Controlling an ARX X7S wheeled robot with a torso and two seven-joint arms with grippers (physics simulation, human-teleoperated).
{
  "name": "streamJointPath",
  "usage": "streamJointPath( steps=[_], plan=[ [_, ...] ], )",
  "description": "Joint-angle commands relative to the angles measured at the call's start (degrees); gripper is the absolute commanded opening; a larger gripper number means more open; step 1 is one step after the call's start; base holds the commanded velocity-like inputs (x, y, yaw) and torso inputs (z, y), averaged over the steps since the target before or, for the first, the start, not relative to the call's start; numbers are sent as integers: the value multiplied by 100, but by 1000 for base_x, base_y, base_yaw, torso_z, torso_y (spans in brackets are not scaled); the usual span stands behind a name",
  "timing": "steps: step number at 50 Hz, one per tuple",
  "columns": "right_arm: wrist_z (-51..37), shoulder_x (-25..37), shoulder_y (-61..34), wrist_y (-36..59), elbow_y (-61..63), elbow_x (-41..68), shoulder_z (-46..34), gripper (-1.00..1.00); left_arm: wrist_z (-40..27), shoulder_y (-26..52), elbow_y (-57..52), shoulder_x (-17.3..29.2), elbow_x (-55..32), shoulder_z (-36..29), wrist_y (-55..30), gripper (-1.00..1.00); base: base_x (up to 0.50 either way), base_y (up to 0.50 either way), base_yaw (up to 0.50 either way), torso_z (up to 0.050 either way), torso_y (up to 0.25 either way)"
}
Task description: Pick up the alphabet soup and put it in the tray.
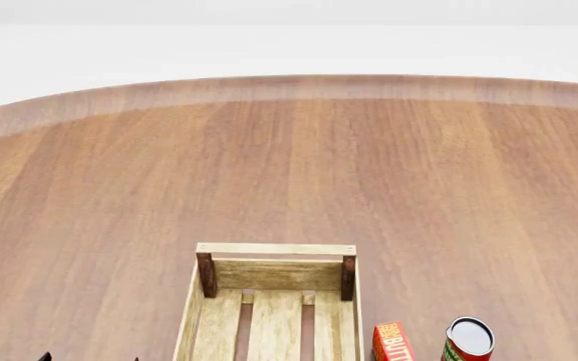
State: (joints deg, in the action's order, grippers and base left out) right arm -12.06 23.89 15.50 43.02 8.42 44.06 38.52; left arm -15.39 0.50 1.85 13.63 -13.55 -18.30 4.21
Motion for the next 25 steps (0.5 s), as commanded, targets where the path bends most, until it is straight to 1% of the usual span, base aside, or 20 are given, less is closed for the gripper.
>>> streamJointPath(
  steps=[1,25],
  plan=[
    [26,30,-68,-74,-197,-51,-2,100,-29,-8,-18,23,-12,-26,4,100,0,0,0,0,0],
    [24,-41,-160,-172,-345,-176,-211,100,-79,13,-2,60,-50,-78,13,100,0,0,0,0,0]
  ],
)
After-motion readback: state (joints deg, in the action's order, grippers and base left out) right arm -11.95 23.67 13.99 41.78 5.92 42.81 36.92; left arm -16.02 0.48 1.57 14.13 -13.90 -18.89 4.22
